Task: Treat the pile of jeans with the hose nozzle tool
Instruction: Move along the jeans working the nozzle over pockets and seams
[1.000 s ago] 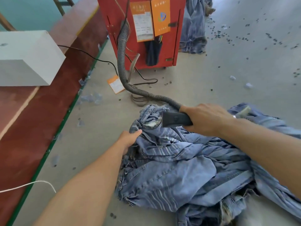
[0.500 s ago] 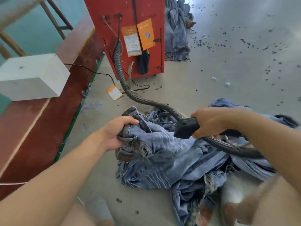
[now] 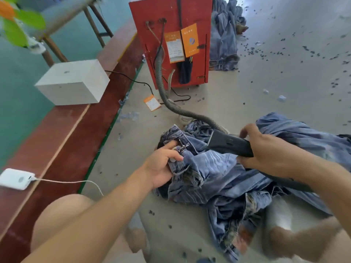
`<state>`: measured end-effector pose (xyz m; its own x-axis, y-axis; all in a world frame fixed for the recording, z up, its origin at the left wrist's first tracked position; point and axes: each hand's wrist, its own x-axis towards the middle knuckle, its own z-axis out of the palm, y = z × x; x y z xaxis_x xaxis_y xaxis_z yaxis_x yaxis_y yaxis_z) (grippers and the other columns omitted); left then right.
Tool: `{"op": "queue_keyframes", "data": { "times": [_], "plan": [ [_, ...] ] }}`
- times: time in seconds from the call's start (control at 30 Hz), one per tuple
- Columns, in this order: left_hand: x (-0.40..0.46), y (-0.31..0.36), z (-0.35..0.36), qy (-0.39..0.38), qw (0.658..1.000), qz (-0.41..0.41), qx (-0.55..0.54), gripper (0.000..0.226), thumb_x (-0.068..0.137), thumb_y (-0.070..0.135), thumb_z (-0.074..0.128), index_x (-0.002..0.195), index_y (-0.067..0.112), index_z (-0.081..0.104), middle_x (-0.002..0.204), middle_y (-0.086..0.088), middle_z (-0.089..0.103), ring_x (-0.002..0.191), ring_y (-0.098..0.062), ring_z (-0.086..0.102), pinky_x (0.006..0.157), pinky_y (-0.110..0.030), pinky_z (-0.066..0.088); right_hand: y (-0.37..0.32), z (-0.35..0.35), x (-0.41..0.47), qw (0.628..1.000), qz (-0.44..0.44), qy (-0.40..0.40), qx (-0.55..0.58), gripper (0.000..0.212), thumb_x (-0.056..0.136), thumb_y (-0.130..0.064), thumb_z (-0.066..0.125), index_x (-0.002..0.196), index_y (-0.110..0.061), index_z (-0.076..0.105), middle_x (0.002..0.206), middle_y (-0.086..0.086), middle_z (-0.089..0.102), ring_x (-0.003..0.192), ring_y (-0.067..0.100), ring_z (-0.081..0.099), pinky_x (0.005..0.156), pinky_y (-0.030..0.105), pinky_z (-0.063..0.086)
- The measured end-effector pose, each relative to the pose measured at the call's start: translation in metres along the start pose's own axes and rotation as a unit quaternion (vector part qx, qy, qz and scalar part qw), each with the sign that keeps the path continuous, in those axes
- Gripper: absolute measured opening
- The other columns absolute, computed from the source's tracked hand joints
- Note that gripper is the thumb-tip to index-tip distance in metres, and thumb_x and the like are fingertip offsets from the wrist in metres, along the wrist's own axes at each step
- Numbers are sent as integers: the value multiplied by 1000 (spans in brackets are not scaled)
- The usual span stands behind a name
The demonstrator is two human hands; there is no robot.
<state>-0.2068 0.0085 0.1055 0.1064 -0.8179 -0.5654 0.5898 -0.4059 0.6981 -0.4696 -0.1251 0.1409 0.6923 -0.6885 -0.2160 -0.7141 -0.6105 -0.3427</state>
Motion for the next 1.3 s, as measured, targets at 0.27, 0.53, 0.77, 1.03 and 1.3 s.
{"op": "queue_keyframes", "data": {
  "times": [0.27, 0.53, 0.77, 1.03, 1.3],
  "plan": [
    [18, 27, -5, -100, 990, 20, 98, 102, 79, -2, 46, 161, 50, 14, 170, -1, 23, 151, -29, 34, 126, -55, 23, -11, 1, 3, 994, -63, 85, 8, 37, 89, -65, 55, 108, -35, 42, 76, -12, 58, 64, 8, 56, 60, 33, 48],
    [38, 23, -6, -44, 997, 38, 59, 58, 94, -5, 59, 148, 2, 39, 120, -22, 67, 96, -34, 70, 77, -46, 60, -26, 3, 7, 995, -36, 93, -10, 53, 85, -84, 29, 124, -48, 34, 76, -18, 59, 65, 7, 61, 64, 38, 57],
    [49, 24, -10, -39, 998, 37, 34, 50, 99, -14, 41, 143, 9, 52, 119, -18, 72, 102, -29, 70, 93, -45, 58, -23, -8, 14, 994, -3, 101, 47, 45, 78, -89, 32, 101, -51, 40, 62, -13, 63, 65, -6, 62, 52, 30, 55],
    [49, 14, -7, -99, 986, 67, 113, 80, 97, -23, 39, 163, 18, 24, 112, -6, 77, 102, -18, 69, 91, -28, 52, -42, -1, 38, 990, 8, 134, 46, 43, 84, -83, 38, 100, -43, 44, 63, -12, 61, 50, 4, 58, 48, 31, 50],
    [48, 19, -4, -112, 982, 85, 127, 67, 98, -22, 38, 157, 10, 37, 130, -11, 71, 124, -23, 64, 100, -28, 50, -27, -9, 33, 994, 20, 102, 27, 44, 82, -83, 43, 100, -43, 46, 64, -12, 62, 49, 3, 59, 48, 28, 52]
  ]
}}
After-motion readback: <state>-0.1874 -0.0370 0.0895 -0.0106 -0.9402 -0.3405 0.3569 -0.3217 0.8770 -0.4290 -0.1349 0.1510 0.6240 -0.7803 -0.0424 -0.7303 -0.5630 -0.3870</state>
